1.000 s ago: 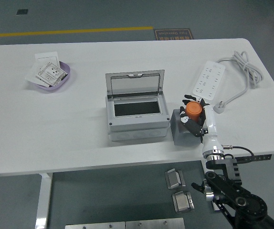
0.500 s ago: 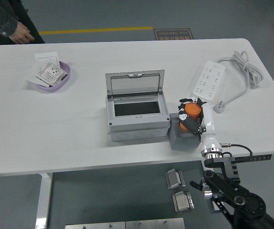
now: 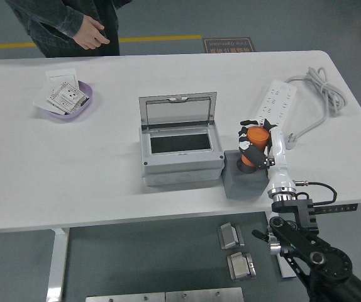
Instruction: Pick up the cylinder from the cube,place it in the box,flap close box
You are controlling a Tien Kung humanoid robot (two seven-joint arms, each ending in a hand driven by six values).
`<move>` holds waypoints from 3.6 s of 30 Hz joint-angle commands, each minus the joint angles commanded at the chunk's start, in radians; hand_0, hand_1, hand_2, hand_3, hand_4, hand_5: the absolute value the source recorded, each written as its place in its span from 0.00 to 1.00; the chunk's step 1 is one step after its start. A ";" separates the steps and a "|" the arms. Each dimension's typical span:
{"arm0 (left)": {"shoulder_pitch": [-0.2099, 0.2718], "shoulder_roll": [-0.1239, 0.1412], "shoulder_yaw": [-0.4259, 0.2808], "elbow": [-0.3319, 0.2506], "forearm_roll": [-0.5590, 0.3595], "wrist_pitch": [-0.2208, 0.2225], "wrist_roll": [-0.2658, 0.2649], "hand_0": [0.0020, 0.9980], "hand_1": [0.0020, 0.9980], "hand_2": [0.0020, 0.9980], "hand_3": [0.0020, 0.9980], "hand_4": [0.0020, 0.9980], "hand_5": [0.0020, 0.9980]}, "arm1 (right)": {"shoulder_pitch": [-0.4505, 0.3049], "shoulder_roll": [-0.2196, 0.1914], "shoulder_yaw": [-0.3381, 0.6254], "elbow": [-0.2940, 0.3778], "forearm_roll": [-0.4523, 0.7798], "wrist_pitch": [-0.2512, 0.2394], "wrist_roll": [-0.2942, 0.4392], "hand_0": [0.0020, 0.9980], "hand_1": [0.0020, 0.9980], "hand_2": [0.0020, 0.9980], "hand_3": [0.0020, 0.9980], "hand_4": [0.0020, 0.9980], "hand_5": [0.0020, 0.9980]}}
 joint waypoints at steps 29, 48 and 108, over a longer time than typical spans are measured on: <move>0.005 0.017 -0.020 0.000 0.011 0.001 0.021 0.64 0.64 0.48 0.62 0.68 0.32 | 0.325 0.013 -0.315 0.008 -0.849 0.015 -0.678 0.04 0.14 0.25 0.45 0.20 0.00; -0.006 0.018 -0.019 0.000 0.018 -0.001 0.022 0.64 0.64 0.48 0.62 0.68 0.33 | 0.412 0.063 -0.462 -0.160 -0.796 0.031 -0.670 0.03 0.13 0.25 0.45 0.21 0.00; -0.003 0.010 -0.016 0.000 0.021 -0.001 0.017 0.64 0.64 0.48 0.62 0.69 0.33 | 0.402 -0.054 -0.401 -0.011 -0.513 0.077 -0.438 0.65 0.56 0.59 0.62 0.86 0.26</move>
